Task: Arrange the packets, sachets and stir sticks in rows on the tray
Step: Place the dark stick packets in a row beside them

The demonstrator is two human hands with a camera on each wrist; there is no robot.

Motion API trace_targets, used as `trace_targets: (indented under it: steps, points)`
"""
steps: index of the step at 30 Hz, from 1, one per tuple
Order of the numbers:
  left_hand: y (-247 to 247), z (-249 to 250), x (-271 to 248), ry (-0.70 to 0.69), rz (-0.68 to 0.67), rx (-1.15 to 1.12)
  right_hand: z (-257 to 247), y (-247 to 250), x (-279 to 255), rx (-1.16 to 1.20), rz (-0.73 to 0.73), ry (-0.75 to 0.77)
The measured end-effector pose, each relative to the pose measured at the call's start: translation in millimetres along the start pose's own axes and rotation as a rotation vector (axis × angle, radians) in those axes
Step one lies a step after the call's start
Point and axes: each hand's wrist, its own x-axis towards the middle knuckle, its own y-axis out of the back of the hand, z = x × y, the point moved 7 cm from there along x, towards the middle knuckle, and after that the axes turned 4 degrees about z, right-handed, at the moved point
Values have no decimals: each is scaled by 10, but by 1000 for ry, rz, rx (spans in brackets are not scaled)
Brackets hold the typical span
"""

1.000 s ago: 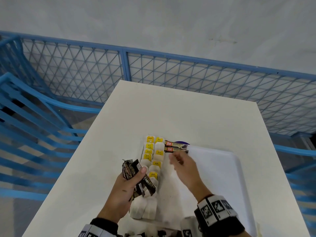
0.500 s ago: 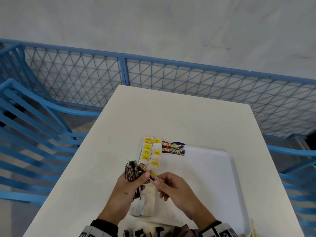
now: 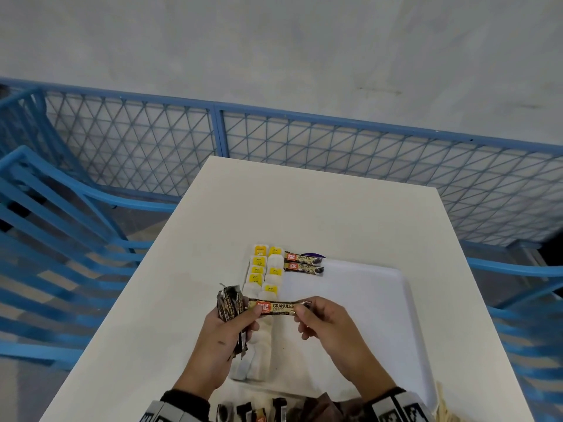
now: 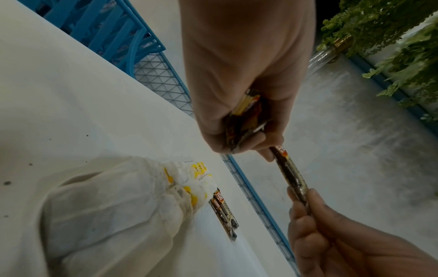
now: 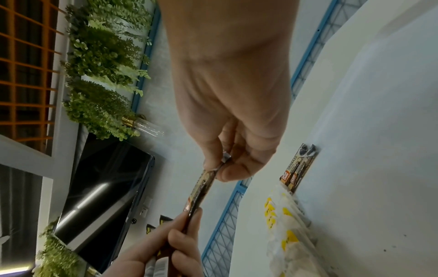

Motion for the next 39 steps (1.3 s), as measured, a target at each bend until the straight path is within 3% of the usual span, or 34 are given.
trace_targets:
  steps: [6, 14, 19, 29, 39]
  points:
    - [5, -48, -26, 41, -18, -8, 157, 93, 60, 72, 20, -67]
    - [39, -76, -46, 99, -13, -83, 415, 612, 515, 127, 362, -191]
    - [58, -134, -11, 176, -33, -174, 603, 741, 838, -46, 432, -261]
    - [137, -216, 57, 264, -8, -322, 584, 726, 1158, -355, 517, -216]
    - [77, -203, 68, 243, -60, -280, 458, 683, 1192, -522, 519, -192]
